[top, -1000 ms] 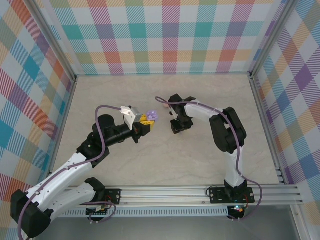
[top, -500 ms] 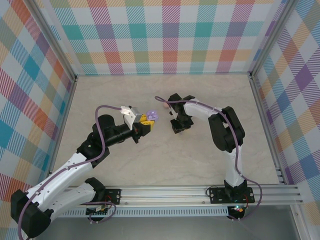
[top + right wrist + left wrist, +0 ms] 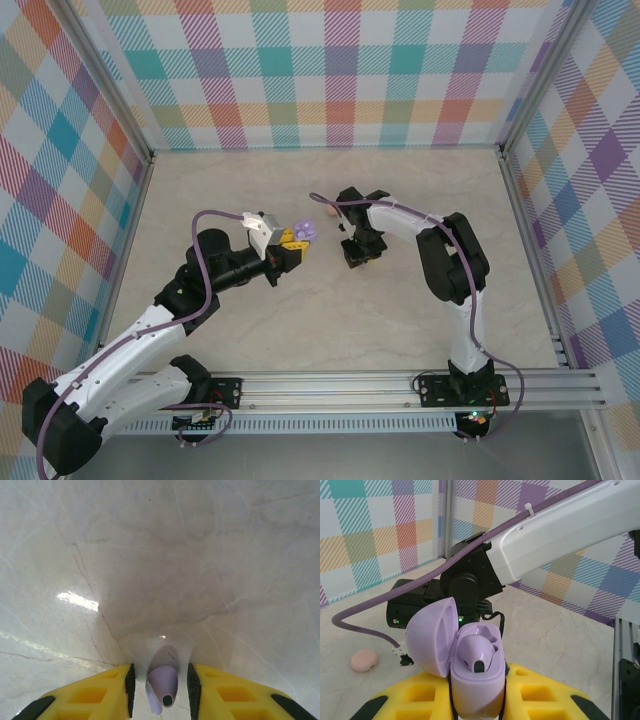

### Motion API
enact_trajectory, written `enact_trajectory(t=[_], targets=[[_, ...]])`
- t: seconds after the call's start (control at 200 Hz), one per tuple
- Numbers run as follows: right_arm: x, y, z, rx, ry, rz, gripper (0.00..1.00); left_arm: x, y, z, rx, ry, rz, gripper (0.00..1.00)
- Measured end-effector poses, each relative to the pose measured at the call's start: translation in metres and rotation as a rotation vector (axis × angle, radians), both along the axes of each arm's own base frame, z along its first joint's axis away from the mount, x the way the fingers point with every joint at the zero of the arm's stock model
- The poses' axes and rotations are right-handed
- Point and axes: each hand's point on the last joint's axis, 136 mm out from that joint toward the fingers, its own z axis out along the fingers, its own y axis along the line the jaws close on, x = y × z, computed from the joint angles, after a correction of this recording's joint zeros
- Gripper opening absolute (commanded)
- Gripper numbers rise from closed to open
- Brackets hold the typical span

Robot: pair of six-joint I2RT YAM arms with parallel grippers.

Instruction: Insert the wireless bluetooth earbuds into the charging case

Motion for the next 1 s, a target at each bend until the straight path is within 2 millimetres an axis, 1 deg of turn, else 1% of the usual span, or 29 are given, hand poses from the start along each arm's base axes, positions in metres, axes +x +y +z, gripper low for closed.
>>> enact_trajectory(t=[0.225, 0.315, 0.43, 0.665, 0.805, 1.0], targets=[[-0.004, -0.002, -0.001, -0.009, 0.018, 0.0, 0.34, 0.0, 0.0, 0.0, 0.0, 0.0, 0.0, 0.22], [-0.003, -0.002, -0.001, -0.01, 0.02, -0.002, 0.37, 0.0, 0.0, 0.0, 0.0, 0.0, 0.0, 0.22], [-0.003, 0.0, -0.001, -0.012, 0.022, -0.016, 0.38, 0.0, 0.0, 0.0, 0.0, 0.0, 0.0, 0.22], [-0.002, 0.001, -0.001, -0.014, 0.02, -0.034, 0.33, 0.0, 0.0, 0.0, 0.0, 0.0, 0.0, 0.22], [0.006, 0.006, 0.0, -0.001, 0.003, -0.034, 0.32, 0.0, 0.0, 0.0, -0.001, -0.001, 0.002, 0.22], [0.006, 0.006, -0.001, -0.006, 0.008, -0.034, 0.33, 0.0, 0.001, 0.001, -0.002, -0.003, 0.003, 0.22]])
